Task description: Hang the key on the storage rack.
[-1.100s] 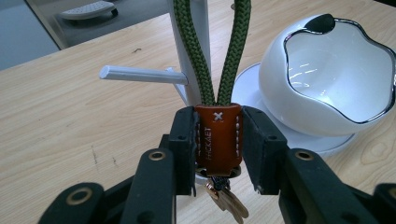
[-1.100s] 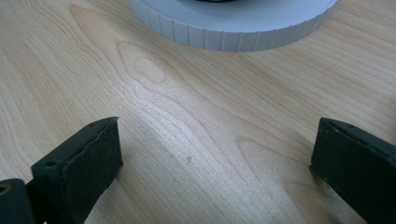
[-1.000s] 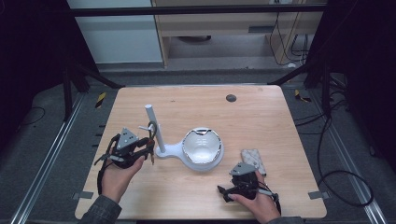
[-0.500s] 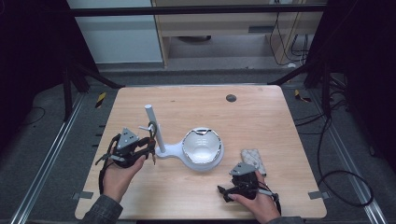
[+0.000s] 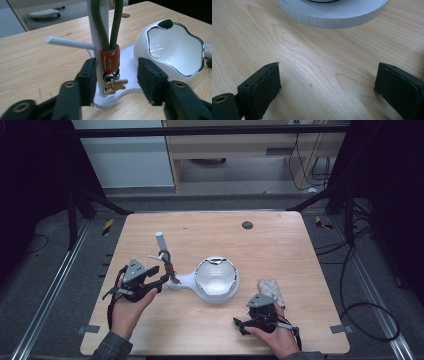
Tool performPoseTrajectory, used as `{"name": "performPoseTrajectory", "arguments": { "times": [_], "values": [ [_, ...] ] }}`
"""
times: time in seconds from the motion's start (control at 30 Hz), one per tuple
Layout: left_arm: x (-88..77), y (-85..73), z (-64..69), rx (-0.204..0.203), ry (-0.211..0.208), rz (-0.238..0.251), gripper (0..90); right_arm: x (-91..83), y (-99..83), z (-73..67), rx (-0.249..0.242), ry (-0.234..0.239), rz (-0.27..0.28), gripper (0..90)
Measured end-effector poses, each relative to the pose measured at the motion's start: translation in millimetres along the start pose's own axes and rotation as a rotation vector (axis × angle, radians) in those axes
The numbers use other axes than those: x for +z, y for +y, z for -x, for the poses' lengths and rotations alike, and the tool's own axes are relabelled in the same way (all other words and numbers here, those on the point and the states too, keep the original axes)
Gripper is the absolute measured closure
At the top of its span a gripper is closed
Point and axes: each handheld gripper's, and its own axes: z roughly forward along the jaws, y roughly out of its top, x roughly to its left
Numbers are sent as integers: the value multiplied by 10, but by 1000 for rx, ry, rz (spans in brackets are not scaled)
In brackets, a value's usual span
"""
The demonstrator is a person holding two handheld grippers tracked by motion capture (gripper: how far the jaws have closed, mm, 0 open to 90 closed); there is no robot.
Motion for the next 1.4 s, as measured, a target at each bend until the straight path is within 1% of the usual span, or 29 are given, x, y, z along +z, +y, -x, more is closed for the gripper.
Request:
{"name": "performPoseTrajectory", "arguments": {
  "times": [0.07, 0.17, 0.23, 0.3, 0.37, 0.4, 0.43, 0.47, 0.5, 0.53, 0.6, 0.67, 0.77, 0.83, 1.0, 1.1, 1.13, 1.23, 1.3, 1.4],
  "values": [
    [-26, -81, -13, 1, 27, 6, 372, -28, 22, 19, 6, -9, -1, 83],
    [-33, -216, -75, -11, 49, -9, 285, -74, 74, 48, 12, -26, 7, 92],
    [2, -315, -124, -18, 57, -47, 231, -111, 126, 57, 12, -40, 0, 100],
    [45, -415, -171, -25, 62, -81, 193, -153, 190, 60, 12, -64, -21, 100],
    [93, -509, -207, -30, 61, -128, 156, -215, 251, 75, 15, -90, -31, 93],
    [121, -558, -219, -33, 58, -147, 136, -254, 278, 88, 22, -99, -34, 82],
    [145, -603, -230, -43, 53, -159, 129, -295, 301, 108, 32, -110, -39, 70],
    [166, -635, -242, -49, 42, -172, 120, -339, 317, 137, 34, -114, -44, 57],
    [186, -655, -260, -43, 34, -188, 102, -385, 326, 170, 36, -119, -44, 53],
    [205, -672, -281, -41, 30, -206, 85, -428, 337, 202, 58, -133, -45, 59],
    [221, -702, -313, -53, 30, -219, 78, -506, 350, 278, 78, -162, -54, 66],
    [227, -724, -322, -53, 24, -224, 78, -576, 351, 348, 103, -187, -52, 74],
    [243, -746, -342, -59, 30, -230, 76, -631, 329, 439, 127, -206, -67, 76],
    [262, -763, -357, -56, 37, -239, 69, -641, 307, 480, 131, -212, -82, 77],
    [316, -827, -424, -56, 73, -271, 60, -610, 245, 545, 190, -182, -131, 83],
    [339, -864, -477, -54, 94, -284, 59, -591, 222, 553, 221, -184, -149, 83],
    [348, -877, -490, -51, 101, -296, 59, -591, 219, 559, 226, -185, -157, 83],
    [383, -906, -501, -43, 101, -314, 59, -574, 214, 586, 250, -191, -187, 88],
    [391, -910, -496, -42, 100, -312, 59, -565, 211, 609, 272, -184, -202, 88],
    [395, -913, -495, -37, 92, -309, 56, -559, 209, 612, 277, -187, -207, 88]
  ]
}}
